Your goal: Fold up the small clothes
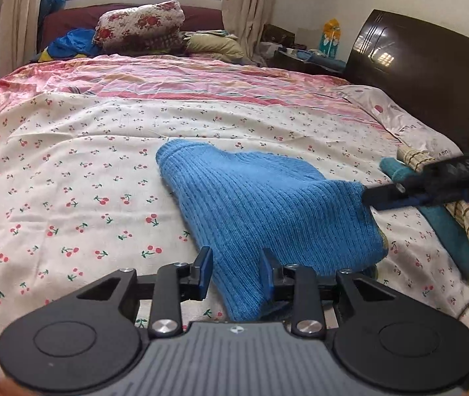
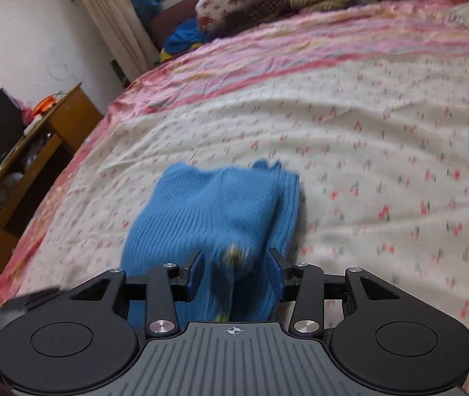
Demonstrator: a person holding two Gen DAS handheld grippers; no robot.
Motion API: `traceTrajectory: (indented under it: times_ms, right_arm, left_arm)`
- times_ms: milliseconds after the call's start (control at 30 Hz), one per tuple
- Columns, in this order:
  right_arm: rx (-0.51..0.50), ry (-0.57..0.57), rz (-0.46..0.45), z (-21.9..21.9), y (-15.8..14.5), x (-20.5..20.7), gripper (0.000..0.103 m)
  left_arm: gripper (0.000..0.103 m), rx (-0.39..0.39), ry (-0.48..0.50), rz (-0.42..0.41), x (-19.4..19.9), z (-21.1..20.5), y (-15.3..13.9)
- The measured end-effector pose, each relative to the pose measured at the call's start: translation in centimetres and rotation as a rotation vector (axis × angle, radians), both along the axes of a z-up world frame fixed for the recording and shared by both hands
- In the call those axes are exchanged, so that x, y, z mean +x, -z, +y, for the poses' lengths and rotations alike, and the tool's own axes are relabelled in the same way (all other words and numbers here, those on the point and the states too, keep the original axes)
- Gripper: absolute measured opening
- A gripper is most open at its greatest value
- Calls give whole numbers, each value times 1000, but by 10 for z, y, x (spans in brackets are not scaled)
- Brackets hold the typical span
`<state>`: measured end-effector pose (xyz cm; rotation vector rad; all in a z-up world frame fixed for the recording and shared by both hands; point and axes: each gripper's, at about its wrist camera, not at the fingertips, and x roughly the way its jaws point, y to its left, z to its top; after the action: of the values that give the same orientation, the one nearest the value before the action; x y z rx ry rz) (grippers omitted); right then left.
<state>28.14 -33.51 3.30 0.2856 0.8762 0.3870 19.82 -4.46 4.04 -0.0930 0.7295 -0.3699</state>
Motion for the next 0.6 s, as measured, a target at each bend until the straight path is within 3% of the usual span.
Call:
traceTrajectory:
  times_ms: [233,300,333,433,600]
  right_arm:
    - [47,-16,15,9,9,-15,42]
    - [18,-20,54,19,25,-10,29]
    - [-12,-26,71,24,33,-10,7]
    - [-20,-51,102,27,52,-27,4]
    - [-61,-71,83,23,51,-48,6]
  left_arm:
    - [36,-11,-1,-4,-1,-2,-1]
    - [36,-13,-6,-4,-1,-3,-2]
    - [36,-10,-6,-8,-2,-3,-2]
    - [37,-9,-6,-6,1,-1,0]
    - [37,-31,-12,20,8,1,8]
